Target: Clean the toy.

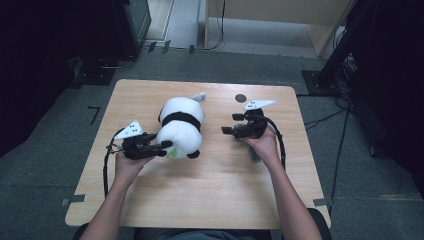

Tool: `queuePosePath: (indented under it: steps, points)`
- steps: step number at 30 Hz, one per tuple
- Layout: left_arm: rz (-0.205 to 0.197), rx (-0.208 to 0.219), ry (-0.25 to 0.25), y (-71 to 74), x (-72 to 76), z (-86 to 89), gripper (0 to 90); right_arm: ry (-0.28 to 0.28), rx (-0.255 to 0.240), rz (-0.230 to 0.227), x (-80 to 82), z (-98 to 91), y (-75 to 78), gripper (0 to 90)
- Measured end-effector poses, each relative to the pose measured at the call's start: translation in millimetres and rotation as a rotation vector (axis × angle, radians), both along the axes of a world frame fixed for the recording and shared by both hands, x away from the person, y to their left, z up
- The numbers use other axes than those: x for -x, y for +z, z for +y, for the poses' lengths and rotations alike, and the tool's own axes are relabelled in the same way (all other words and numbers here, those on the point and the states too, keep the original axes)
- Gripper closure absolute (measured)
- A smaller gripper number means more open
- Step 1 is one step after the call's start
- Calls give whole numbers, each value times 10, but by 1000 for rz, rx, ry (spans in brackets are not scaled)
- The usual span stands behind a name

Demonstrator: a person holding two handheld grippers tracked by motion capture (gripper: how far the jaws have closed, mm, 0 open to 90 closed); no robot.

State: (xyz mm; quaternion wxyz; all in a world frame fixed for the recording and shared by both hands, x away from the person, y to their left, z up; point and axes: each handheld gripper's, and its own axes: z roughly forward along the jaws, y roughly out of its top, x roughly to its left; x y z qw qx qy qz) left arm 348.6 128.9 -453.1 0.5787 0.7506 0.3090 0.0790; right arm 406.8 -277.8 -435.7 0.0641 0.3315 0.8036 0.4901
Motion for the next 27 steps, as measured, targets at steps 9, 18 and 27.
queuePosePath:
  steps: [9,18,27]
  points:
    - [-8,-16,81,-2,-76,-63,541,-118,41,-27,135,-210,-125,207]
    - [-8,-35,126,13,-135,-75,540,-199,99,-11,297,-451,-323,321]
    - [-22,-26,118,11,-131,-159,538,-317,266,66,279,-503,-576,577]
